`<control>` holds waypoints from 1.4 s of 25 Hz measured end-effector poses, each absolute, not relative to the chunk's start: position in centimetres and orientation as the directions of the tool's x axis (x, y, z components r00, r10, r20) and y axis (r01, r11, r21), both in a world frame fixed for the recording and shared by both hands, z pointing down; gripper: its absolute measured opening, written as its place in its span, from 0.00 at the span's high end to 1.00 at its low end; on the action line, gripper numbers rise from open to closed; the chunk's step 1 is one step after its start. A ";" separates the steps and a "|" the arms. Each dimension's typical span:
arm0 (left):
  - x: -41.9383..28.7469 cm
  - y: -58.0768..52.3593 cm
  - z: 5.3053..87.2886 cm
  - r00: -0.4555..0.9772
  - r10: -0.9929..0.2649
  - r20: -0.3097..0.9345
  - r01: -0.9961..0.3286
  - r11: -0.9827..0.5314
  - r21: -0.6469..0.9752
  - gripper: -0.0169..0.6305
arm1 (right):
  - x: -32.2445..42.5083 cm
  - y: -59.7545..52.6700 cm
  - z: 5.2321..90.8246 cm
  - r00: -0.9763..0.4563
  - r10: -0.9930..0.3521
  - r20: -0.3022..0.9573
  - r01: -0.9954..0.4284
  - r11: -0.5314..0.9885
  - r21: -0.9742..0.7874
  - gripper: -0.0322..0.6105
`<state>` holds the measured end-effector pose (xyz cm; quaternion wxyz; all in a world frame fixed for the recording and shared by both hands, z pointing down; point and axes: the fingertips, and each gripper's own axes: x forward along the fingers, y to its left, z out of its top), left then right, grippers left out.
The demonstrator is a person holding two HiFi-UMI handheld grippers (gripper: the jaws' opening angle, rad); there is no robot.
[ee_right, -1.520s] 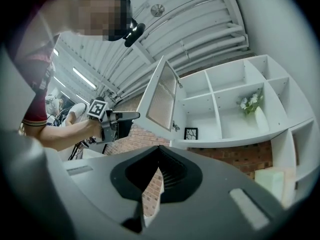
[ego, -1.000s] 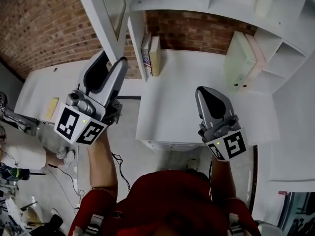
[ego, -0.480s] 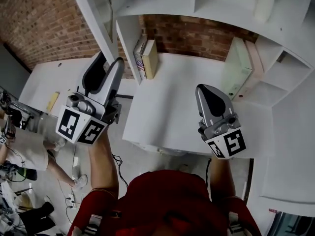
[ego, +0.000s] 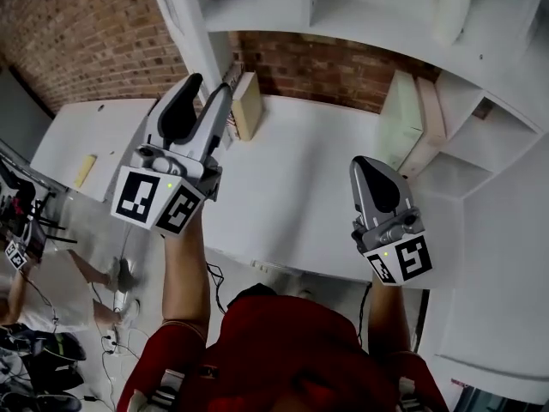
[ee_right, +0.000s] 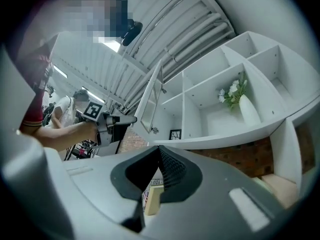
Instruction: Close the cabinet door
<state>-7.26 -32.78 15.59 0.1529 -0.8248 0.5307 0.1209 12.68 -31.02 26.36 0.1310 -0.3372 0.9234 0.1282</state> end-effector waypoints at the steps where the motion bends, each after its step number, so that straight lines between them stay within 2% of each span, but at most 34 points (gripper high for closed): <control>1: -6.9 -33.2 15.6 0.402 -0.842 -0.360 -0.915 -0.383 -0.126 0.68 | 13.1 -31.2 26.4 -0.732 -0.597 -0.329 -0.664 0.733 0.147 0.93; 7: -4.9 -35.3 15.9 0.401 -0.849 -0.345 -0.916 -0.363 -0.172 0.68 | 14.5 -32.3 26.7 -0.692 -0.640 -0.334 -0.708 0.693 0.139 0.93; 19: -1.6 -40.8 16.3 0.467 -0.825 -0.318 -0.884 -0.426 -0.192 0.72 | 16.4 -34.0 27.1 -0.622 -0.705 -0.342 -0.774 0.619 0.133 0.93; 25: -1.4 -42.5 16.1 0.467 -0.826 -0.315 -0.884 -0.432 -0.179 0.74 | 16.2 -34.9 27.4 -0.614 -0.717 -0.331 -0.781 0.611 0.125 0.93; 29: -1.5 -43.7 16.1 0.458 -0.830 -0.317 -0.889 -0.427 -0.166 0.80 | 15.8 -35.3 27.8 -0.620 -0.717 -0.317 -0.777 0.616 0.125 0.93; 35: -1.0 -45.1 16.1 0.457 -0.833 -0.311 -0.889 -0.423 -0.173 0.81 | 15.6 -35.9 28.1 -0.627 -0.714 -0.311 -0.771 0.624 0.124 0.93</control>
